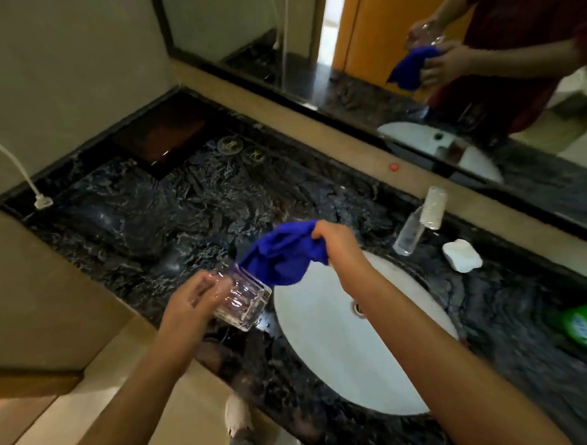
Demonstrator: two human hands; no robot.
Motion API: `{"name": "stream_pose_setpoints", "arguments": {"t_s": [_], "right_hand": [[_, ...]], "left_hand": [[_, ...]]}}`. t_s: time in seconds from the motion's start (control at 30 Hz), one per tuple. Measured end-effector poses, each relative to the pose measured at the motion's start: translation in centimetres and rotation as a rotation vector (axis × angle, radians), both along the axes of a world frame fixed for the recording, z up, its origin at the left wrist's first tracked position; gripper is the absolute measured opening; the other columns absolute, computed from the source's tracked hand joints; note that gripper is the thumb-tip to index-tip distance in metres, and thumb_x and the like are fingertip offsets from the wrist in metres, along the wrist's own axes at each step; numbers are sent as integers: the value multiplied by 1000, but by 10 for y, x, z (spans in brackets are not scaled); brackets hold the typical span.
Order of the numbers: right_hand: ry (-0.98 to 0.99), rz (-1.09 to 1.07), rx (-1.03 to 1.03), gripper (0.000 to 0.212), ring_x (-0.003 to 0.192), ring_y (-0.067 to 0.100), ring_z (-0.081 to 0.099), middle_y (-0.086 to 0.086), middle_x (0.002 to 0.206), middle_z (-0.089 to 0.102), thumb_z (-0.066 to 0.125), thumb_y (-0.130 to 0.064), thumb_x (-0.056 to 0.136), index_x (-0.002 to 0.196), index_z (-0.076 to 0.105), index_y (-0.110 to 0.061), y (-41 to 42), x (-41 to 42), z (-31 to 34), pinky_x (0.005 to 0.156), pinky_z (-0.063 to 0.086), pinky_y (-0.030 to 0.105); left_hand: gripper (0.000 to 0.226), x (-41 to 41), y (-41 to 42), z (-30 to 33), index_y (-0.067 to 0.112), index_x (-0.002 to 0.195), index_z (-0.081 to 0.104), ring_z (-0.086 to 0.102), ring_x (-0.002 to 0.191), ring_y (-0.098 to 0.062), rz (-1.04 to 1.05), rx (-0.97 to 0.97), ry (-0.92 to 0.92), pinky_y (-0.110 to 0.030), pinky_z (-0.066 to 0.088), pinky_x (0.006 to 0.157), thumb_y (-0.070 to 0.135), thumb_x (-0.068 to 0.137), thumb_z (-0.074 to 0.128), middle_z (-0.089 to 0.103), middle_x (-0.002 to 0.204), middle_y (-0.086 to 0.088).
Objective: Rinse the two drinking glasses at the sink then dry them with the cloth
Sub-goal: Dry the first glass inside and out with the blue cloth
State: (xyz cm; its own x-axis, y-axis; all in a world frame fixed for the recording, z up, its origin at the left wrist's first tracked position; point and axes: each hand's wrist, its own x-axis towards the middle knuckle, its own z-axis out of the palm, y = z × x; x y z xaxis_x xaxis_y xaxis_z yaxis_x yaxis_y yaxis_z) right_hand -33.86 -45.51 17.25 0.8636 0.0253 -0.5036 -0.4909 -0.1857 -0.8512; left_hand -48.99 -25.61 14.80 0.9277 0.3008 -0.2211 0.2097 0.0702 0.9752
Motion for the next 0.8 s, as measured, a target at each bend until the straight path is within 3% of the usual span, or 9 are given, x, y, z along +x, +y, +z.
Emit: {"name": "stream_pose_setpoints", "arguments": {"t_s": [0.13, 0.2, 0.27, 0.33, 0.43, 0.5, 0.57, 0.7, 0.8], "right_hand": [[-12, -230, 360, 15, 75, 21, 67, 3, 78, 77, 65, -22, 97, 91, 74, -11, -59, -31, 19, 70, 50, 33], [39, -272, 460, 30, 95, 25, 73, 9, 103, 80, 61, -37, 100, 109, 74, -11, -79, -50, 16, 86, 54, 40], [58, -308, 471, 38, 108, 29, 72, 12, 116, 77, 58, -41, 100, 123, 69, -13, -91, -68, 14, 89, 56, 42], [56, -370, 475, 44, 110, 28, 71, 11, 121, 75, 64, -39, 94, 131, 66, -16, -94, -85, 18, 83, 57, 38], [19, -486, 556, 54, 107, 28, 72, 13, 121, 75, 70, -38, 83, 132, 64, -18, -89, -109, 25, 88, 56, 40], [-20, -595, 635, 57, 102, 29, 71, 16, 121, 74, 70, -32, 83, 136, 61, -13, -81, -121, 29, 89, 57, 42], [-57, -698, 722, 59, 102, 30, 71, 18, 122, 73, 68, -26, 83, 138, 60, -7, -71, -130, 32, 90, 56, 44], [-146, -679, 903, 71, 133, 36, 58, 17, 142, 62, 73, -41, 84, 145, 56, -9, -42, -148, 39, 111, 44, 50], [-179, -662, 949, 70, 138, 36, 53, 18, 145, 60, 55, -58, 92, 145, 56, -11, -32, -156, 48, 117, 38, 53]], "left_hand": [[63, 18, -27, 20, 39, 83, 83, 72, 75, -9, -2, -150, -33, -36, 54, 80, 85, 41, 80, 80, 81, 6], [56, 28, -41, 28, 39, 84, 84, 73, 74, -8, -50, -159, -44, -41, 51, 85, 81, 47, 80, 80, 82, 4], [51, 38, -52, 34, 36, 86, 84, 75, 80, -11, -132, -161, -53, -39, 52, 84, 76, 53, 79, 81, 87, -1], [60, 49, -60, 39, 35, 90, 84, 77, 88, -15, -212, -155, -49, -31, 57, 82, 80, 50, 81, 81, 95, -4], [33, 63, -66, 46, 29, 91, 85, 76, 94, -25, -327, -192, -20, -35, 57, 82, 55, 71, 78, 81, 97, -7], [28, 68, -69, 54, 20, 80, 84, 74, 81, -27, -377, -276, 7, -30, 57, 72, 47, 74, 82, 79, 86, -8], [40, 74, -71, 59, 19, 75, 82, 71, 73, -21, -440, -313, -2, -29, 55, 68, 58, 65, 84, 77, 80, -8], [46, 74, -84, 69, 22, 91, 83, 74, 87, -22, -518, -224, -105, -43, 56, 88, 59, 71, 65, 80, 91, -6], [52, 65, -93, 69, 24, 115, 72, 73, 103, -17, -607, -77, -220, -42, 56, 96, 60, 81, 58, 78, 109, 4]]}}
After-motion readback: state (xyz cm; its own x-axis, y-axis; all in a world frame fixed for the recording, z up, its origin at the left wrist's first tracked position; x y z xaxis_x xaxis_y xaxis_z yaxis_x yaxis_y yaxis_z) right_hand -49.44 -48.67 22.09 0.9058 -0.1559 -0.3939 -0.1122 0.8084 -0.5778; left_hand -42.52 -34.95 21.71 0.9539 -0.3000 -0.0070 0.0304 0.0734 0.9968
